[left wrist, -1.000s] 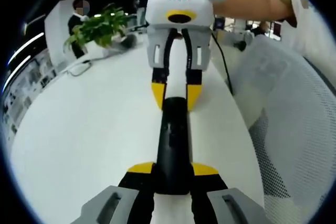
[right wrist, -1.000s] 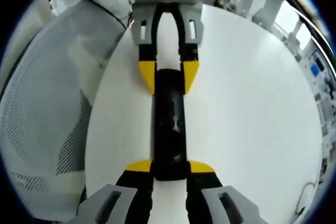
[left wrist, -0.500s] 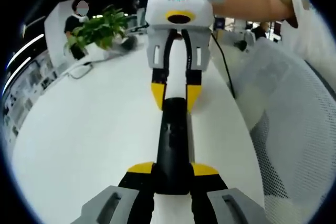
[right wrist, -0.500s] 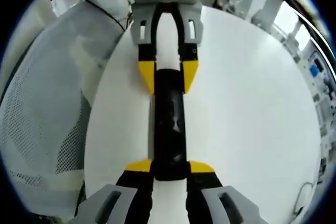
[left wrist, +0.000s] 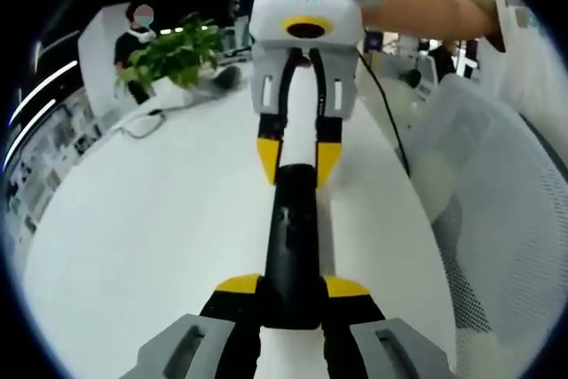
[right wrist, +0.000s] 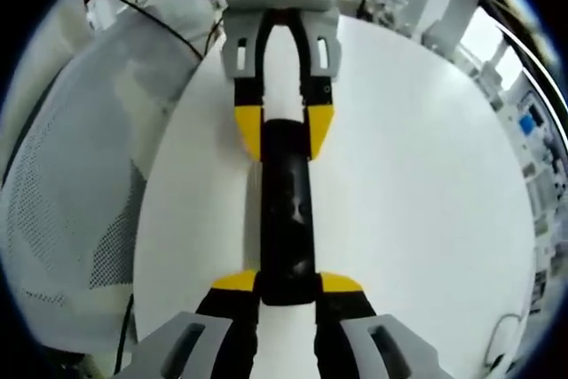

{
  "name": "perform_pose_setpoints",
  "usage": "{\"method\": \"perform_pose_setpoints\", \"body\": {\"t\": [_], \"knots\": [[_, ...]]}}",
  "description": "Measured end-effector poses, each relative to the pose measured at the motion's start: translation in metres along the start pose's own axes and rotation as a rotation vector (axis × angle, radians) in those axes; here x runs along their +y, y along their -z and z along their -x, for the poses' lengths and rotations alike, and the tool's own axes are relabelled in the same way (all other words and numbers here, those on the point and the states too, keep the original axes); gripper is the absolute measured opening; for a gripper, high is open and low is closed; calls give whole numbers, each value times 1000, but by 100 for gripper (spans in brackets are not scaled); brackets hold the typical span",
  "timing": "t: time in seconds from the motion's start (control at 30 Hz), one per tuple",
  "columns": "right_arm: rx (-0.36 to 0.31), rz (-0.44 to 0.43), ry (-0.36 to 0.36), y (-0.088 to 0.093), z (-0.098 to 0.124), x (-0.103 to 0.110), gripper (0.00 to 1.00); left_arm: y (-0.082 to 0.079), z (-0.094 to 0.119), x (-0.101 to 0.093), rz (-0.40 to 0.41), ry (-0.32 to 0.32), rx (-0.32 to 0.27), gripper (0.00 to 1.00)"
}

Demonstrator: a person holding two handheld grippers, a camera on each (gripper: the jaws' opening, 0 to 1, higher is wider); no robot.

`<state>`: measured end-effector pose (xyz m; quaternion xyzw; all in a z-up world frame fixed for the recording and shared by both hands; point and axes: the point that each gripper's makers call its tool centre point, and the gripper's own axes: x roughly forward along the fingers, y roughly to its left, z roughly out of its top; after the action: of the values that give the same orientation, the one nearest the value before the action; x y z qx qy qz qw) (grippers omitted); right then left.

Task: Press the specified remote control buttons in sequence, fully releasing each button before pressing the next.

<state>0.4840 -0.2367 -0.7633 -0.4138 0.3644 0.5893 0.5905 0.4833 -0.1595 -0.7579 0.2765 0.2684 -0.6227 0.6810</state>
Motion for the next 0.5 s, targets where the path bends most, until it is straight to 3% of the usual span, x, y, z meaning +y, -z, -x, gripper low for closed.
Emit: {"method": "perform_pose_setpoints", "body": {"t": [0.5], "knots": [[-12,7,15,-3,3,-23,21,-4,5,22,-7,-17,-6,24]]}}
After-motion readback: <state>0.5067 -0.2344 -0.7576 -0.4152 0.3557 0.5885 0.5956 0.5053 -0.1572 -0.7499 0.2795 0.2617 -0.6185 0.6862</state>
